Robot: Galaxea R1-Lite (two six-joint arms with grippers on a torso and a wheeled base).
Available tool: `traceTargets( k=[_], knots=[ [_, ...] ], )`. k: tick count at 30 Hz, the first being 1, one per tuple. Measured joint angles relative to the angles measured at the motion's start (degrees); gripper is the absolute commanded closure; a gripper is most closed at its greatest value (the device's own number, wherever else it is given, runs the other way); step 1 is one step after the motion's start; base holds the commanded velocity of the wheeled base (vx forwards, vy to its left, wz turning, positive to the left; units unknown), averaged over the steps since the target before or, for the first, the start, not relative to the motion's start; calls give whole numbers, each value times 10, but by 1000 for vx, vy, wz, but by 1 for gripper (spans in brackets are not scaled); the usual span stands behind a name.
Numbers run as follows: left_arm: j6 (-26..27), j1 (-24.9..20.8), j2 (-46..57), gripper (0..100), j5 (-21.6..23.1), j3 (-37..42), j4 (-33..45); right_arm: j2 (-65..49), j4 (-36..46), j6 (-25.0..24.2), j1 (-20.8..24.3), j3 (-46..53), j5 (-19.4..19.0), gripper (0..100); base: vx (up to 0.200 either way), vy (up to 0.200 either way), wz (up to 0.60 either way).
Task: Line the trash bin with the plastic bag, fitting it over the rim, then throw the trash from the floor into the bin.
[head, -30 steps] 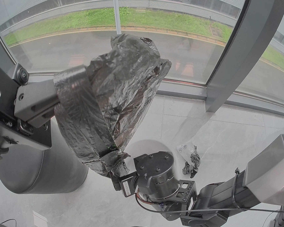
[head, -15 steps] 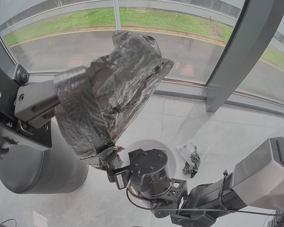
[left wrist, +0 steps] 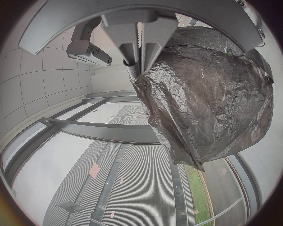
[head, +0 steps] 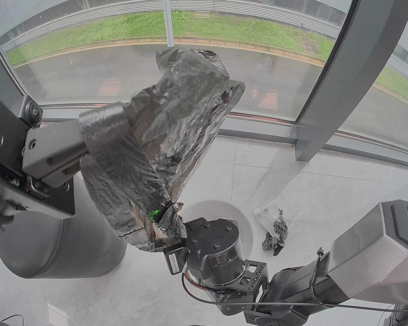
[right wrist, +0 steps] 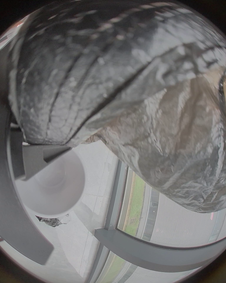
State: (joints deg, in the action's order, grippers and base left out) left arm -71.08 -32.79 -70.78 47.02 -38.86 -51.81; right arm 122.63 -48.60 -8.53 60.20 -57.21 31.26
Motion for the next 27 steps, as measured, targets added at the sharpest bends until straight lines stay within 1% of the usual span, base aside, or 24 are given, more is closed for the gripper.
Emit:
traceTargets(
  k=[3, 9, 11, 13, 16, 18, 20, 23, 27],
  knots=[
    [0, 0, 0, 100, 0, 1, 0, -2, -5, 0, 1, 6, 4, 100, 0, 0, 0],
    [3, 2, 0, 100, 0, 5, -1, -6, -43, 8, 16, 46, 11, 100, 0, 0, 0],
    [4, 3, -1, 100, 0, 7, -2, -11, -52, 16, 22, 64, 10, 100, 0, 0, 0],
    [5, 5, -1, 100, 0, 9, -2, -21, -52, 28, 25, 82, 1, 100, 0, 0, 0],
    [7, 11, -3, 100, 0, 14, -2, -46, -48, 68, 21, 119, -38, 100, 0, 0, 0],
    [10, 18, -4, 100, 0, 19, -2, -69, -47, 94, 11, 147, -67, 100, 0, 0, 0],
    [14, 26, -5, 100, 1, 25, -3, -93, -39, 110, -3, 174, -93, 100, 0, 0, 0],
    [18, 45, -9, 100, 1, 34, -3, -129, -22, 121, -30, 203, -132, 100, 0, 0, 0],
    [21, 67, -16, 100, 2, 45, -2, -179, 22, 123, -66, 226, -218, 100, 0, 0, 0]
  ],
)
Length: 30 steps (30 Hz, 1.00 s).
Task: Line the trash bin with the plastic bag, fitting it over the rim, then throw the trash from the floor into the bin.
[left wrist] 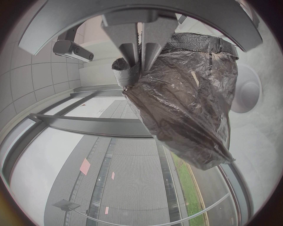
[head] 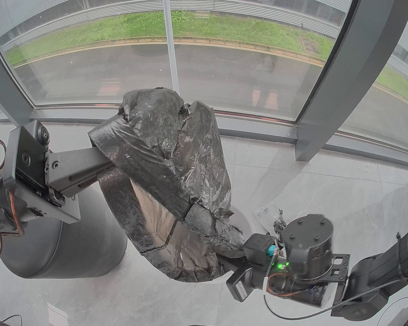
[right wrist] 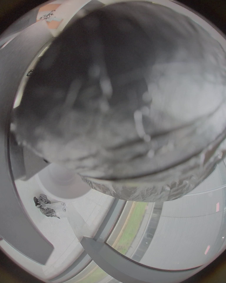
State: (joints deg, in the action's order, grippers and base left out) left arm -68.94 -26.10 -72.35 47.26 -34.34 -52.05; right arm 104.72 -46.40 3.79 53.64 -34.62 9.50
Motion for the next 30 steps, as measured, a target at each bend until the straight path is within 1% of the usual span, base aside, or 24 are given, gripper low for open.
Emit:
traceTargets(
  k=[2, 5, 8, 10, 13, 19, 23, 27, 30],
  knots=[
    [1, 7, -4, 100, 1, 4, 0, -22, 26, -1, -18, 6, -48, 100, 0, 0, 0],
    [2, 15, -12, 100, 3, 9, 0, -54, 75, -10, -50, 10, -134, 100, 0, 0, 0],
    [2, 20, -24, 100, 8, 13, 0, -82, 121, -37, -87, 8, -222, 100, 0, 0, 0],
    [3, 22, -33, 100, 10, 15, 0, -96, 141, -58, -111, 5, -270, 100, 0, 0, 0],
    [4, 24, -47, 100, 13, 17, -1, -112, 159, -92, -140, 1, -331, 100, 0, 0, 0],
    [4, 25, -70, 100, 16, 22, -1, -127, 172, -167, -174, -2, -414, 100, 0, 0, 0],
    [3, 24, -78, 100, 17, 30, -1, -131, 185, -187, -185, -4, -450, 100, 0, 0, 0],
    [2, 23, -82, 100, 21, 38, -1, -140, 203, -213, -191, -4, -514, 100, 0, 0, 0],
    [2, 22, -84, 100, 23, 46, -1, -154, 224, -231, -192, -4, -536, 100, 0, 0, 0]
  ],
)
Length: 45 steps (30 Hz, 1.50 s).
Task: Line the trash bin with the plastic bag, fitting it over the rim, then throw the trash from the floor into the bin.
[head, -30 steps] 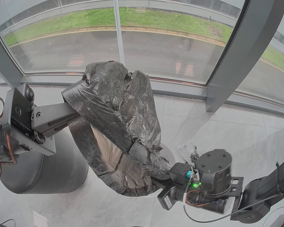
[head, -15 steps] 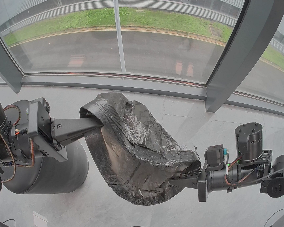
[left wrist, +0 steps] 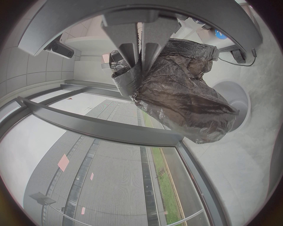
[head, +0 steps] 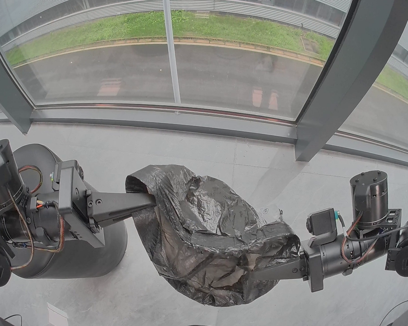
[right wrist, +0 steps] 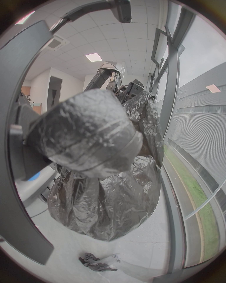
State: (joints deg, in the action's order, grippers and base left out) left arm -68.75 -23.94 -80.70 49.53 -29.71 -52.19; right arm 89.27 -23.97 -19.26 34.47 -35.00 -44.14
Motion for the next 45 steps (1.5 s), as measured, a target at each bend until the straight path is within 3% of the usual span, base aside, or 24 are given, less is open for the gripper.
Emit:
traceTargets(
  k=[8, 18, 29, 45],
  knots=[
    [-3, -6, -4, 100, 1, 14, 0, -36, 72, -7, -2, 5, -15, 100, 0, 0, 0],
    [-3, -13, -30, 100, 1, 19, 0, -51, 75, -8, -4, 25, -37, 100, 0, 0, 0],
    [-2, -14, -50, 100, 1, 19, 0, 1, 61, -7, -19, 22, -40, 100, 0, 0, 0],
    [0, -9, -70, 100, 1, 12, -12, 103, -33, -28, -21, -10, -37, 100, 0, 0, 0]
  ],
)
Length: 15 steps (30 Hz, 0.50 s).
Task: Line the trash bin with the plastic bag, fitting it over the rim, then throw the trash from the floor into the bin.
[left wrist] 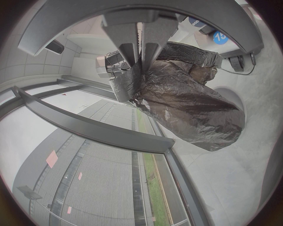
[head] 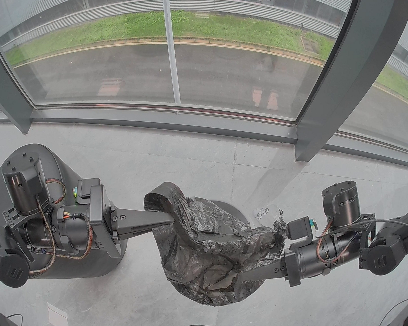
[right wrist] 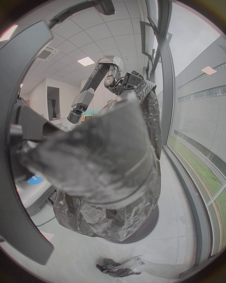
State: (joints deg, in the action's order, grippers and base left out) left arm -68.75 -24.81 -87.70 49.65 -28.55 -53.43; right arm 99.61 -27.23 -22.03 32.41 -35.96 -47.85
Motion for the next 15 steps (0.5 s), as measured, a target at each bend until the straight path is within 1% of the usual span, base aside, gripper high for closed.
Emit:
traceTargets(
  k=[8, 15],
  knots=[
    [-8, 13, -45, 100, 0, 4, -101, 47, -25, -4, -1, -23, 3, 100, 0, 0, 0],
    [-16, 19, -87, 100, 0, 6, -127, 81, -28, -3, -7, -37, 5, 100, 0, 0, 0]
  ],
)
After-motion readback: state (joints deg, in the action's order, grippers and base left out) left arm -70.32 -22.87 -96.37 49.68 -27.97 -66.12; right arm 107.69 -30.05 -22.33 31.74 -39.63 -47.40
